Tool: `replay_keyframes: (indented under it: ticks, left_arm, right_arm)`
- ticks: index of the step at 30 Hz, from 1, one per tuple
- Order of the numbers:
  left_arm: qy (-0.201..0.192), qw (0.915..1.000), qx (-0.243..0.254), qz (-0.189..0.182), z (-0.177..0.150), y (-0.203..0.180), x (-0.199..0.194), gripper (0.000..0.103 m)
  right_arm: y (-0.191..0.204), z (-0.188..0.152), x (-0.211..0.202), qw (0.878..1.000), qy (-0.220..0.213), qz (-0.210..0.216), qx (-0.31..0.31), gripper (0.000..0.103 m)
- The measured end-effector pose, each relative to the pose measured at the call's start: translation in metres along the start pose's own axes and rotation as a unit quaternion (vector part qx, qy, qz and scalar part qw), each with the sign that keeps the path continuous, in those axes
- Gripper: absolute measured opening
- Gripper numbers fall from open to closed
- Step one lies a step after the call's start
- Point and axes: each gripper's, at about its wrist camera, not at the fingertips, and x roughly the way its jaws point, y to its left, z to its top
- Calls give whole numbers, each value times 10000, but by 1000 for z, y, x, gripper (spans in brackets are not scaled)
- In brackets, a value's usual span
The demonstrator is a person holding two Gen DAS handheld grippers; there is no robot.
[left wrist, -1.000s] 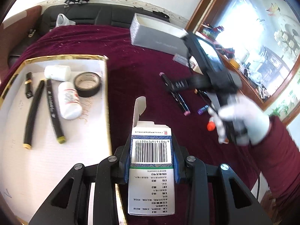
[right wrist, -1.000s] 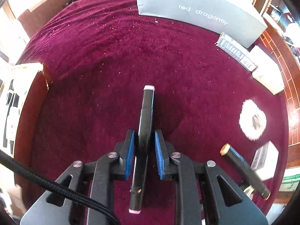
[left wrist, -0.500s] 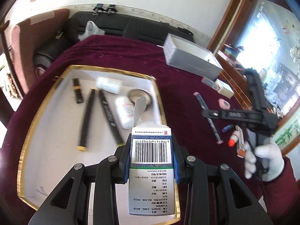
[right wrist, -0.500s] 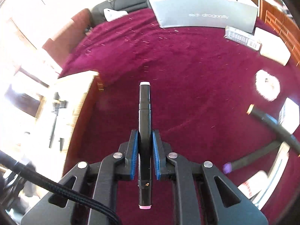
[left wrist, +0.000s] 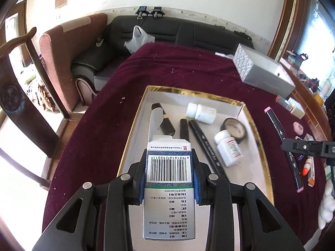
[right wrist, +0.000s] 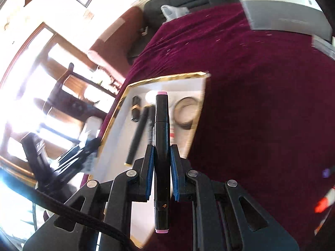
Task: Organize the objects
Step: 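Carry the box and marker into the tray with both tools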
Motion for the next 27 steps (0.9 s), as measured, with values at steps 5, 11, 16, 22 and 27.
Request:
replay_keyframes:
  ticks: [5, 11, 16, 22, 27]
  left_arm:
    - [316, 9994, 88, 78, 7, 3, 29, 30]
    - [479, 9985, 203, 143, 11, -1, 45, 30]
    - [494, 9985, 164, 169, 13, 1, 50, 30]
    - [629, 9980, -46, 32, 15, 12, 57, 30]
    - [544, 9984, -147, 47, 19, 18, 56, 30]
  right_arm:
    - [25, 4, 41, 9995, 295, 49, -115, 13]
    - [45, 3, 80, 9983, 565, 84, -133, 13]
    - [44, 1, 105, 9972, 734, 128, 17, 13]
    - [41, -4, 115, 9968, 796, -53, 9, 13]
    - [35, -6, 120, 9964, 830, -151, 83, 13]
